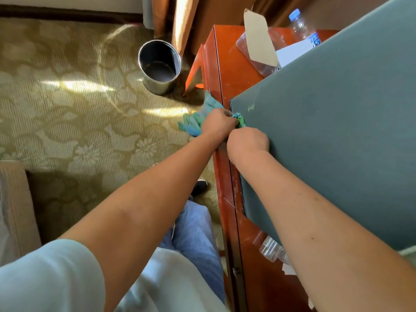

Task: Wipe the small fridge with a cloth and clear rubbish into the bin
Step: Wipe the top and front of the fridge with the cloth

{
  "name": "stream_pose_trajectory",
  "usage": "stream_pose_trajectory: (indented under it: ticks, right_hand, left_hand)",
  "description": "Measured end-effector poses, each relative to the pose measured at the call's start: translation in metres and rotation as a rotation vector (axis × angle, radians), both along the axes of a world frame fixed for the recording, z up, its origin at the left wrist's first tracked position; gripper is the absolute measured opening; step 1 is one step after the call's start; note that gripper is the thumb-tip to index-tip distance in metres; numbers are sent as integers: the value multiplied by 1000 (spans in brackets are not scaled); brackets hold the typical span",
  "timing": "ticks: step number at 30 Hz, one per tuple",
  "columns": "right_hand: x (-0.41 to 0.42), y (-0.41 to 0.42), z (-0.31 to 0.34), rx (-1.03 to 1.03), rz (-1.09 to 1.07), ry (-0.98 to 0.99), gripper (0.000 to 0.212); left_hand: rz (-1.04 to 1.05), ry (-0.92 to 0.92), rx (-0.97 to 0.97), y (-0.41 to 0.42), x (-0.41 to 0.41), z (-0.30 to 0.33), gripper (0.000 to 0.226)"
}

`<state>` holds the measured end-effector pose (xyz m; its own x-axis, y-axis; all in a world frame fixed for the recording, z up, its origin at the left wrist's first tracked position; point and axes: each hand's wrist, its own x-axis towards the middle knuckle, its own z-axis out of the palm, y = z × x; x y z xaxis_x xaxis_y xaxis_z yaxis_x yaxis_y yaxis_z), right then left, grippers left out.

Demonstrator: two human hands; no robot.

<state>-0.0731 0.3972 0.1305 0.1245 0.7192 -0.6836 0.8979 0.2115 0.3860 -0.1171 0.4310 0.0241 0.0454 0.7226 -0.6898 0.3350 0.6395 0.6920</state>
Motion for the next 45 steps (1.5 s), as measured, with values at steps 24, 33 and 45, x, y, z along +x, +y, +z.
stream_pose_trajectory:
  ticks: [24, 33, 45]
  right_hand:
    - [-4, 24, 24, 124, 32, 30, 33]
    - [5, 3, -4, -84, -50, -24, 34]
    - [-19, 68, -11, 33, 19, 28, 37]
  left_hand:
    - [65, -7, 59, 32, -8, 19, 13]
    - [56, -76, -116, -17, 8, -28, 8]
    - [54, 6, 62, 77, -8, -13, 15]
